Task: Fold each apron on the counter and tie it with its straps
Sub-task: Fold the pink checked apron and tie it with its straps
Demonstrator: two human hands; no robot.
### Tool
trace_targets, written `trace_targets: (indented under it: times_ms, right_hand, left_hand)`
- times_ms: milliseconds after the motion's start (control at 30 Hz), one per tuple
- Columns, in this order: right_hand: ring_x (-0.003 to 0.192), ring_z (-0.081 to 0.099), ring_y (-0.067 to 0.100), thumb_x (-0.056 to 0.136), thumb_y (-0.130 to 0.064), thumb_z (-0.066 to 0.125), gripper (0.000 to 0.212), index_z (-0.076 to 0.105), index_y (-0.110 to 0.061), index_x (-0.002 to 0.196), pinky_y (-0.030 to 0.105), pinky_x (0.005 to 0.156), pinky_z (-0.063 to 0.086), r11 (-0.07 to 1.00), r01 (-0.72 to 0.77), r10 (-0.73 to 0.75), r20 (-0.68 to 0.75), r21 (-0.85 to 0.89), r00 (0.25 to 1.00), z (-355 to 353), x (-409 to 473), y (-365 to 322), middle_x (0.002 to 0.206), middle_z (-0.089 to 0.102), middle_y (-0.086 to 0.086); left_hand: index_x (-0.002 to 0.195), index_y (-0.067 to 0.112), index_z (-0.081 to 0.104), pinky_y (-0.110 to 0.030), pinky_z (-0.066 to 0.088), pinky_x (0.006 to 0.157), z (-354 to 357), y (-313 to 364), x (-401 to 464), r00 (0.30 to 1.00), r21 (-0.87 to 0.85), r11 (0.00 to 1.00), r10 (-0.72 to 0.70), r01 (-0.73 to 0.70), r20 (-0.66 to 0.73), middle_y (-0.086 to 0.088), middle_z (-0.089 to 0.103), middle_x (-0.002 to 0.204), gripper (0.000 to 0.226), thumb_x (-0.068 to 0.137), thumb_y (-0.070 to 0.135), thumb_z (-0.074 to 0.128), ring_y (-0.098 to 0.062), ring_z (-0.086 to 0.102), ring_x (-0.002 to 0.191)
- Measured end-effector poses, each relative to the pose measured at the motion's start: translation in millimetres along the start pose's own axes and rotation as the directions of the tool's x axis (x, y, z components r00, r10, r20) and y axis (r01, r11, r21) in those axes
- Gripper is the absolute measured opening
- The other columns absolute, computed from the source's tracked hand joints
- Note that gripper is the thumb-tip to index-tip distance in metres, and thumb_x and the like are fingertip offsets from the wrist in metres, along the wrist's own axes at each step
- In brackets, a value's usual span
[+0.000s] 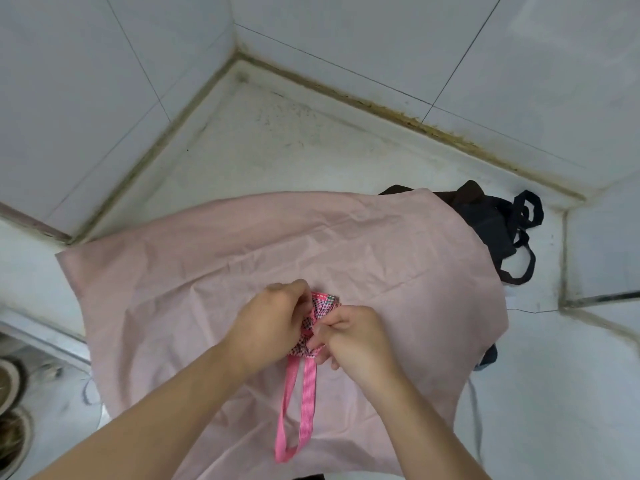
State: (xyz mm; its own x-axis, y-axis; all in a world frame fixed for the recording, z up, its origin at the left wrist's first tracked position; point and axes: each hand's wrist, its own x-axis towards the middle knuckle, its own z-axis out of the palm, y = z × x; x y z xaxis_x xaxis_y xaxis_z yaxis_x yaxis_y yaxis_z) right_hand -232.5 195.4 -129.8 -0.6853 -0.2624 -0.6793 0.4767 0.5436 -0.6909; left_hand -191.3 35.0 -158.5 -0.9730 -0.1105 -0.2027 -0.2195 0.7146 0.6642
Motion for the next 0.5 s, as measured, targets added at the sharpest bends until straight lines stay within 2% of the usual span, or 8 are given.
trace_targets:
  times_ms: [100,200,300,367,500]
  right_hand:
    - [0.055,0.071,0.021,0.092,-0.004,0.065,0.014,0.075,-0.011,0.085,0.029,0.049,0.047,0.999,0.033,-0.033,0.009,-0.029,0.999,2.9,1.4,-0.4,0.073,0.078,0.006]
    - [0.063,0.073,0.009,0.086,-0.013,0.075,0.014,0.081,-0.024,0.079,0.032,0.062,0.059,0.965,0.156,-0.176,-0.081,-0.212,0.981,6.8,4.4,5.4,0.072,0.076,-0.006]
    - [0.071,0.067,0.004,0.078,-0.018,0.081,0.013,0.08,-0.031,0.075,0.027,0.067,0.056,0.846,0.273,-0.389,-0.178,-0.458,0.904,11.6,8.6,12.3,0.078,0.068,-0.014]
    - [0.074,0.065,0.005,0.077,-0.016,0.082,0.015,0.08,-0.031,0.075,0.025,0.067,0.055,0.799,0.332,-0.469,-0.174,-0.501,0.866,14.3,11.1,13.4,0.08,0.065,-0.017]
    - [0.07,0.067,0.003,0.078,-0.019,0.083,0.016,0.07,-0.027,0.083,0.031,0.068,0.058,0.868,0.257,-0.368,-0.204,-0.426,0.907,16.4,16.2,13.8,0.072,0.068,-0.014]
  left_hand:
    - [0.096,0.019,0.06,-0.04,0.05,0.071,-2.0,-2.0,-1.0,0.999,-0.063,0.998,-0.027,0.029,0.028,0.0,0.066,0.084,0.006,0.099,0.014,0.058,-0.019,0.061,0.078]
    - [0.092,0.02,0.059,-0.039,0.05,0.07,-2.2,-4.8,0.6,0.998,-0.123,0.991,-0.05,0.053,0.031,0.002,0.068,0.08,0.013,0.098,0.008,0.057,-0.016,0.062,0.076]
    - [0.088,0.021,0.057,-0.034,0.049,0.068,-1.6,-3.1,0.7,0.997,-0.189,0.98,-0.057,0.065,0.044,0.005,0.067,0.075,0.023,0.096,0.0,0.055,-0.013,0.06,0.073]
    - [0.087,0.022,0.056,-0.035,0.049,0.069,-2.4,-2.0,1.0,0.997,-0.219,0.974,-0.051,0.061,0.053,0.004,0.066,0.074,0.026,0.096,-0.001,0.053,-0.015,0.06,0.073]
    - [0.085,0.025,0.056,-0.037,0.051,0.069,-4.6,-4.3,0.6,0.996,-0.238,0.968,-0.065,0.076,0.056,0.007,0.067,0.074,0.026,0.097,0.002,0.054,-0.015,0.062,0.073]
